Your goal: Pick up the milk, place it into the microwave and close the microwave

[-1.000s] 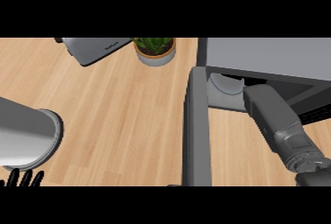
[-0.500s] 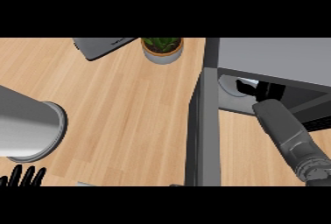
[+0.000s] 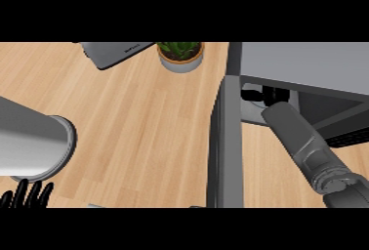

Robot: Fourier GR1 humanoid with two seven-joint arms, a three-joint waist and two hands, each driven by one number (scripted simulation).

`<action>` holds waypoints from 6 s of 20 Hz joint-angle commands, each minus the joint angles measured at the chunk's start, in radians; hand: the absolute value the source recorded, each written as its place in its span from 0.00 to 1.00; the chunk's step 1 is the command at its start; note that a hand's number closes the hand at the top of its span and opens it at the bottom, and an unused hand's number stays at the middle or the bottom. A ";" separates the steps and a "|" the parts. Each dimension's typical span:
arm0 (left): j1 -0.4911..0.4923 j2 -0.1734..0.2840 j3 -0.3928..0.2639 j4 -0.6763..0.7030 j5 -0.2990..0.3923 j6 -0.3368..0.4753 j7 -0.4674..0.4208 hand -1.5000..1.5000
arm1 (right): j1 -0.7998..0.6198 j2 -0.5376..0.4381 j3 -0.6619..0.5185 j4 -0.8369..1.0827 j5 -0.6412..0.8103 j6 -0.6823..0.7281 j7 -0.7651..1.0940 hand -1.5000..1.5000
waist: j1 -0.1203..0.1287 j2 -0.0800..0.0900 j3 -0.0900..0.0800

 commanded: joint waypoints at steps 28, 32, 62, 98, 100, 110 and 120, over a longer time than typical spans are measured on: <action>0.103 0.001 0.026 -0.058 0.020 -0.027 -0.003 0.00 | 0.257 0.138 -0.254 -0.132 -0.247 0.577 -0.452 0.00 | -0.132 -0.054 -0.002; 0.126 -0.034 -0.011 -0.059 -0.022 -0.025 -0.020 0.00 | 0.312 0.125 -0.258 -0.139 -0.249 0.640 -0.520 0.00 | -0.145 -0.060 -0.003; -0.196 -0.042 -0.253 0.108 -0.396 -0.014 0.142 1.00 | 0.949 -0.035 -0.202 -0.688 -0.347 0.995 -0.478 0.00 | -0.203 -0.077 -0.006; -0.944 -0.109 -0.976 0.889 -0.245 0.499 0.181 1.00 | 1.072 -0.285 -0.247 -0.896 -0.552 1.354 -0.407 0.00 | -0.254 -0.065 -0.008; -0.956 -0.108 -1.021 0.881 -0.218 0.557 0.170 1.00 | 1.090 -0.263 -0.216 -0.971 -0.542 1.327 -0.404 0.00 | -0.282 -0.066 -0.010; -1.163 -0.109 -1.071 0.903 -0.013 0.748 0.195 1.00 | 1.061 -0.288 -0.184 -1.072 -0.590 1.329 -0.317 0.00 | -0.354 -0.053 -0.010; -1.373 -0.108 -1.024 0.961 0.085 0.866 0.204 1.00 | 1.004 -0.345 -0.142 -1.144 -0.620 1.366 -0.220 0.00 | -0.431 -0.034 -0.011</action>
